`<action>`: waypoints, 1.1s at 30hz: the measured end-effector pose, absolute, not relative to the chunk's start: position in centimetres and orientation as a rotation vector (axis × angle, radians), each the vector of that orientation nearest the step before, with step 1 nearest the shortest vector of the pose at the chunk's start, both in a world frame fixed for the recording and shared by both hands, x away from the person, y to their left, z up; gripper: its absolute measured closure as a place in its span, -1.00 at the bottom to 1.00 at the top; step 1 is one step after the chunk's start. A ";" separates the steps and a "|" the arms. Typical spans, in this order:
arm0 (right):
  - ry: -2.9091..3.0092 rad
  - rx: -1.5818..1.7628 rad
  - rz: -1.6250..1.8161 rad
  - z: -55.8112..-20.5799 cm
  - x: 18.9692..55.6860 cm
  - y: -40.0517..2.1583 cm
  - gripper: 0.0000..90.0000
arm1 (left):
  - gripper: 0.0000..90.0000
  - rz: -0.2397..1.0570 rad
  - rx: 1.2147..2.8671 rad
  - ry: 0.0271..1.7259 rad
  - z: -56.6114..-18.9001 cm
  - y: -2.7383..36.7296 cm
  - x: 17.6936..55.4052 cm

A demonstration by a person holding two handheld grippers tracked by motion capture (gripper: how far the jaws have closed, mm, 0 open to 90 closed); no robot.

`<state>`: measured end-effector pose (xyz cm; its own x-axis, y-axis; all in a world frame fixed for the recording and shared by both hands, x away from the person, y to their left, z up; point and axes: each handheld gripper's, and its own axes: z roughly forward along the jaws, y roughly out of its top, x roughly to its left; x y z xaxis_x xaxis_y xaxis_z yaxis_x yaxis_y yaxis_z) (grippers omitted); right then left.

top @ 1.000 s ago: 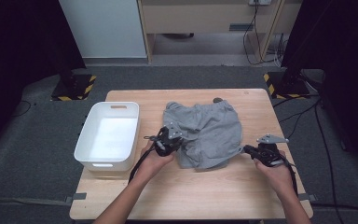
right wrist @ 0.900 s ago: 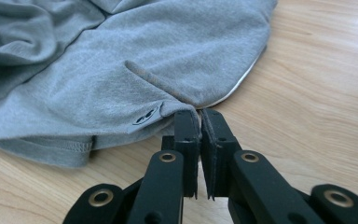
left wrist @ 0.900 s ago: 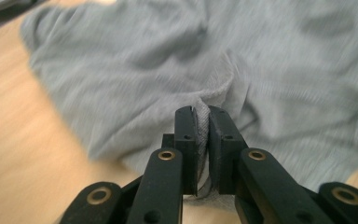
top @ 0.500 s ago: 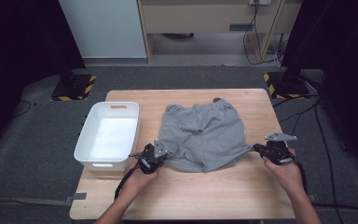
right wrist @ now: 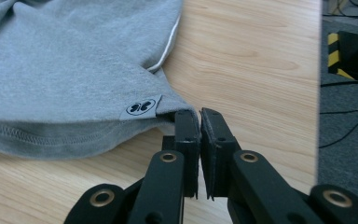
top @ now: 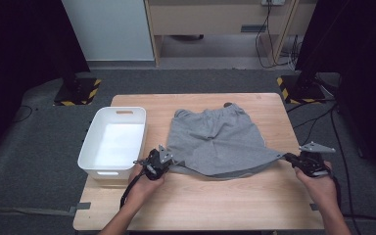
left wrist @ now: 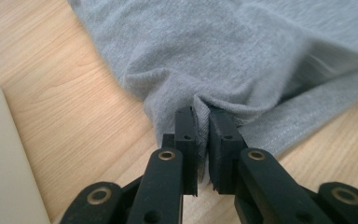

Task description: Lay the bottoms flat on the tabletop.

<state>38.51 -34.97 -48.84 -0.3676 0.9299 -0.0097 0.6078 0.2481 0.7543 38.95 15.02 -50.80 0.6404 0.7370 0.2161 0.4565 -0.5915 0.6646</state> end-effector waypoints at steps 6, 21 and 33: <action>2.050 1.402 0.929 -48.7 37.8 -35.9 0.92 | 0.85 0.644 2.294 0.951 -51.2 14.7 40.0; 2.060 1.389 0.956 -49.6 35.1 -35.7 0.92 | 0.83 0.560 2.280 0.895 -49.9 15.5 37.3; 2.077 1.406 0.912 -50.2 35.2 -36.1 0.92 | 0.83 0.535 2.358 0.915 -50.9 17.8 34.0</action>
